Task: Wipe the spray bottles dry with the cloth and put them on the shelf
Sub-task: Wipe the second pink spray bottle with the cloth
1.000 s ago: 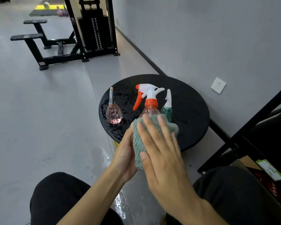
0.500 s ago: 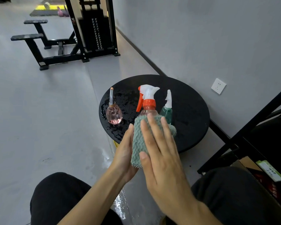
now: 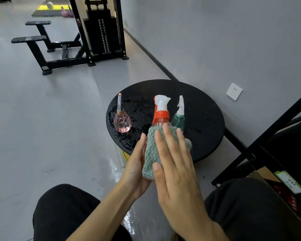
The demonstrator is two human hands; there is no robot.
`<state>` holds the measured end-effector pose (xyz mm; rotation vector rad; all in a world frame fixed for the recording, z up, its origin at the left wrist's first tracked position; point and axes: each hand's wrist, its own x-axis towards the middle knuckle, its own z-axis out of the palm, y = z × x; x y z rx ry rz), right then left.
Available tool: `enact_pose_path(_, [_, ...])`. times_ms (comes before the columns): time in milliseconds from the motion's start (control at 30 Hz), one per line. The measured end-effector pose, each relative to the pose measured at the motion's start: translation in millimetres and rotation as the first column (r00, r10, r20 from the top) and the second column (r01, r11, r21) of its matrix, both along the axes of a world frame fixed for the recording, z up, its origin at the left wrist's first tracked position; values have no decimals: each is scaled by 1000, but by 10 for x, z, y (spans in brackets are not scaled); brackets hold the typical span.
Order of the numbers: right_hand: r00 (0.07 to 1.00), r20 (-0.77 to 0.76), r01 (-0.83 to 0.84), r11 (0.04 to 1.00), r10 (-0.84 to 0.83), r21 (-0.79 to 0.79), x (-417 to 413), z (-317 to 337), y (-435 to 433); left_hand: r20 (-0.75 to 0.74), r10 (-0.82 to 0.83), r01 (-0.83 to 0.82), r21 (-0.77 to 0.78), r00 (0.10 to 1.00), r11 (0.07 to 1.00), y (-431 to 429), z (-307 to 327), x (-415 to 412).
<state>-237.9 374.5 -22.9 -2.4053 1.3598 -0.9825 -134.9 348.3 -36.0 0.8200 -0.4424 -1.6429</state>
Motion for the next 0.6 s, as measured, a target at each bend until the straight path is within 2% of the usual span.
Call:
enact_pose_path(100, [999,-33,-37,999,37,-1,-21,-9,16,-4,-4,4,1,1000,1000,11,-6,3])
enact_pose_path(300, [990,129,-63,993,50,96,-68,184,-353,51,-62,61,29,997,998,41,-37,-32])
enact_pose_path(400, [995,68,-78,996,75,50,-34,149,-216,36,-5,5,-6,999,1000,10,-41,-4])
enact_pose_path(500, [997,-13,-71,997,71,-10,-20,31,-14,-53,27,-29,-24,998,999,-4,-1,12])
enact_pose_path(600, [994,-13,-106,994,106,-14,-48,-11,-16,-74,26,-27,-12,997,1000,-20,10,22])
